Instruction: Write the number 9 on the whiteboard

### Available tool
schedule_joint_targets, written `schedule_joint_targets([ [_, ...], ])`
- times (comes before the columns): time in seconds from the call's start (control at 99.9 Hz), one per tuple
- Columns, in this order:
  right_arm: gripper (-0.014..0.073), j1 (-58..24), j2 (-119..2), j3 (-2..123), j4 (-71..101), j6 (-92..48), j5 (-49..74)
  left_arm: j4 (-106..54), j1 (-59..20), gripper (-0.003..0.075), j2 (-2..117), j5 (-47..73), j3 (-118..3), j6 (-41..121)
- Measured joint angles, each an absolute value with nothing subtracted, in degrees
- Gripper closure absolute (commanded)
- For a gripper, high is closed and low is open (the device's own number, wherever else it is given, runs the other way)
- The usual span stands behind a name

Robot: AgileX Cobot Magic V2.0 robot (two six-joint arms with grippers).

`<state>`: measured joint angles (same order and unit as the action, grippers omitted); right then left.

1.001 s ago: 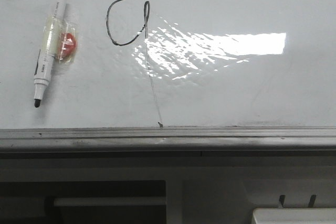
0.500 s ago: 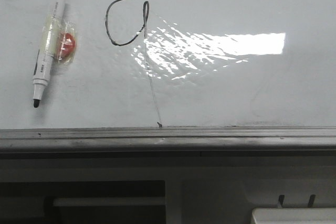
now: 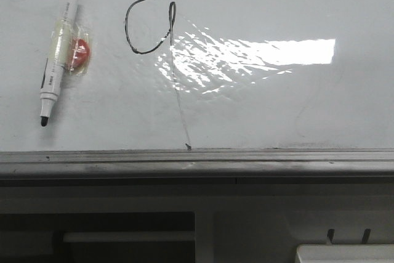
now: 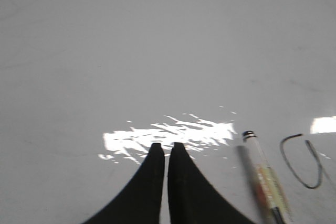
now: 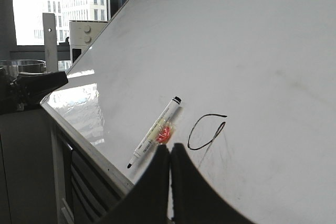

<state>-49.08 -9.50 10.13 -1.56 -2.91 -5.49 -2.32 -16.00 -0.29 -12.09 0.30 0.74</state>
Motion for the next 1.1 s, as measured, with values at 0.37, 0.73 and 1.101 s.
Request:
schedule_joint_targets([
  [0.37,0.0664,-49.1,-9.5,10.1,-1.6,-2.9,-5.5,-2.1,-5.4,0.0740,-0.3,2.8,0.3,0.7],
  [0.73,0.0664,-49.1,-9.5,10.1,-1.6,-2.9,-5.5,-2.6,-2.3,0.0740,-0.3,18.9,0.3,0.7],
  [1.101,0.0664,-49.1,-9.5,10.1,-1.6,-2.8,-5.5,-2.7,-2.3,0.0740,-0.3,19.0,0.3,0.7],
])
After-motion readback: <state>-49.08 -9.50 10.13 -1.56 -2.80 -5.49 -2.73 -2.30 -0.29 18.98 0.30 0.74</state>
